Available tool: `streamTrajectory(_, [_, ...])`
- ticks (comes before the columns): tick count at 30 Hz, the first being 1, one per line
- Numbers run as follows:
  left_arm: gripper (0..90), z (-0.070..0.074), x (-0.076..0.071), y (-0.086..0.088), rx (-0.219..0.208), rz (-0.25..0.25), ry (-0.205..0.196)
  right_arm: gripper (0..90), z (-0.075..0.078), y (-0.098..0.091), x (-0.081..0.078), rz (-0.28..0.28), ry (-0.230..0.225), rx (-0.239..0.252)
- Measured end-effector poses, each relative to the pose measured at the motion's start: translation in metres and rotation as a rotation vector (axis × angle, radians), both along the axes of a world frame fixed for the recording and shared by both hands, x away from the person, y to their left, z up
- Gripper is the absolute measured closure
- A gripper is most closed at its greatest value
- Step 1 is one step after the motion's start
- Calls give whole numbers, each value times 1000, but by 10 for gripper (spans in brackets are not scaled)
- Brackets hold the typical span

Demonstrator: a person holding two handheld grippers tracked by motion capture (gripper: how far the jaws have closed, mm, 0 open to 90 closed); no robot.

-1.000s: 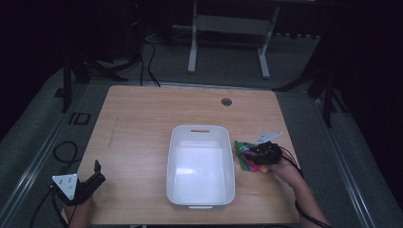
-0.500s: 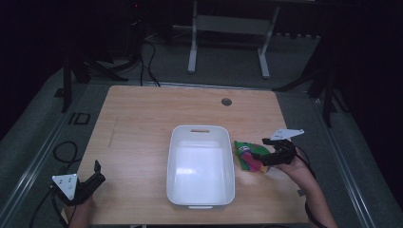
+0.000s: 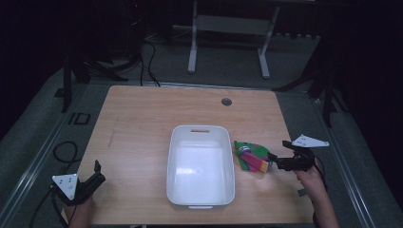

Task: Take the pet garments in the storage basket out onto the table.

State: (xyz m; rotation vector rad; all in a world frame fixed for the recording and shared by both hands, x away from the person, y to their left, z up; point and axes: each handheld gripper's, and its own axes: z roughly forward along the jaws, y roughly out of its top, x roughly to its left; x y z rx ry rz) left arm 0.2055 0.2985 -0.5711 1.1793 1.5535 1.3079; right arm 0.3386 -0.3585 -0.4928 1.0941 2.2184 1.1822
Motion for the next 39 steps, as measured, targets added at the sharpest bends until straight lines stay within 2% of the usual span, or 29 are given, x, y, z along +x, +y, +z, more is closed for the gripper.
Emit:
streamTrajectory(3, [19,0,0,0,-1,0,0,120,-5,-8,-4,-50,-13,21])
streamTrajectory(7, [19,0,0,0,0,0,0,119,-15,-15,-10,-116,-21,10])
streamTrajectory(9, [19,0,0,0,-1,0,0,119,-17,-17,-11,-128,-23,10])
streamTrajectory(11, [19,0,0,0,0,0,0,120,-25,-23,-18,-184,-47,18])
streamTrajectory(15, [19,0,0,0,0,0,0,120,-33,-28,-27,-239,-69,32])
streamTrajectory(17, [19,0,0,0,0,-1,1,120,-36,-31,-32,-272,-81,21])
streamTrajectory(19, [19,0,0,0,0,-1,1,120,-38,-32,-34,-283,-86,23])
streamTrajectory(22, [19,0,0,0,1,-1,0,120,-45,-37,-43,-349,-103,31])
streamTrajectory(27, [19,0,0,0,-1,-1,0,120,-53,-39,-53,-392,-108,34])
streamTrajectory(32, [19,0,0,0,1,-1,0,120,-56,-38,-61,-428,-139,19])
streamTrajectory(39, [19,0,0,0,1,0,0,123,-58,-44,-75,-501,-187,43])
